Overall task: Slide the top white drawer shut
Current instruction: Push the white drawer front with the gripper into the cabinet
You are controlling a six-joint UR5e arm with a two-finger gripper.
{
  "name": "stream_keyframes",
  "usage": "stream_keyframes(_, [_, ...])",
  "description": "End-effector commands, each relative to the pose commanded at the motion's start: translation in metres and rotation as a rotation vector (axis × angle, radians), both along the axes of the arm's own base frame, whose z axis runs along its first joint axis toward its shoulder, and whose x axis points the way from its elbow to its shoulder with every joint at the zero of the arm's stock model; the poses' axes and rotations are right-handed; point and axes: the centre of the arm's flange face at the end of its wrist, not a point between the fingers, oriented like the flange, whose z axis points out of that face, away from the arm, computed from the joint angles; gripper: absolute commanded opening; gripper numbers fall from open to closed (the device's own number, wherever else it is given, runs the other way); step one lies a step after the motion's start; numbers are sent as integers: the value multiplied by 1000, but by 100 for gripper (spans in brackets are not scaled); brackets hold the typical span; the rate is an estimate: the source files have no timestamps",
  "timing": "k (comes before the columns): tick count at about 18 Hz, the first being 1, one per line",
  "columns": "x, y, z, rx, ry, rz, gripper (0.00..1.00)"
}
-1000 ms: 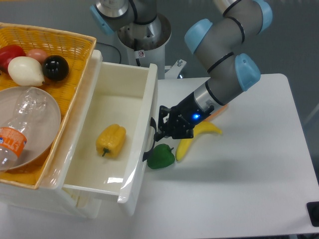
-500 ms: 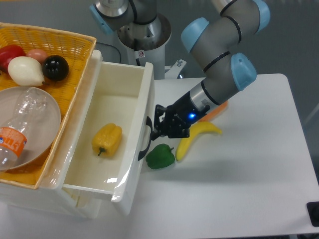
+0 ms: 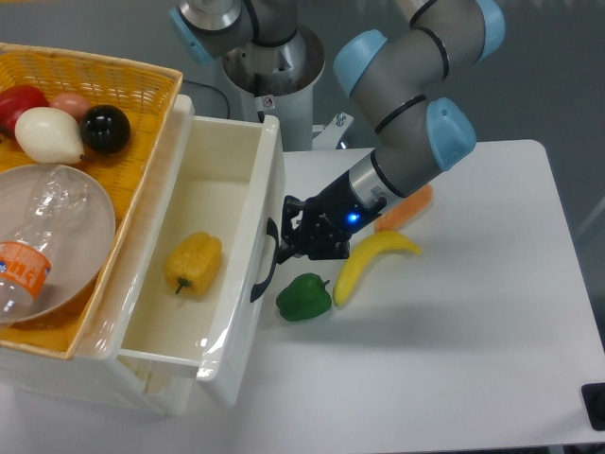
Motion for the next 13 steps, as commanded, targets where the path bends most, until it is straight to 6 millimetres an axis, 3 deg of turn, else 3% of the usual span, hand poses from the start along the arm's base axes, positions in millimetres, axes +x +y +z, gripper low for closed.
stream_keyframes(13, [21,5,0,-2,-4,-26,0])
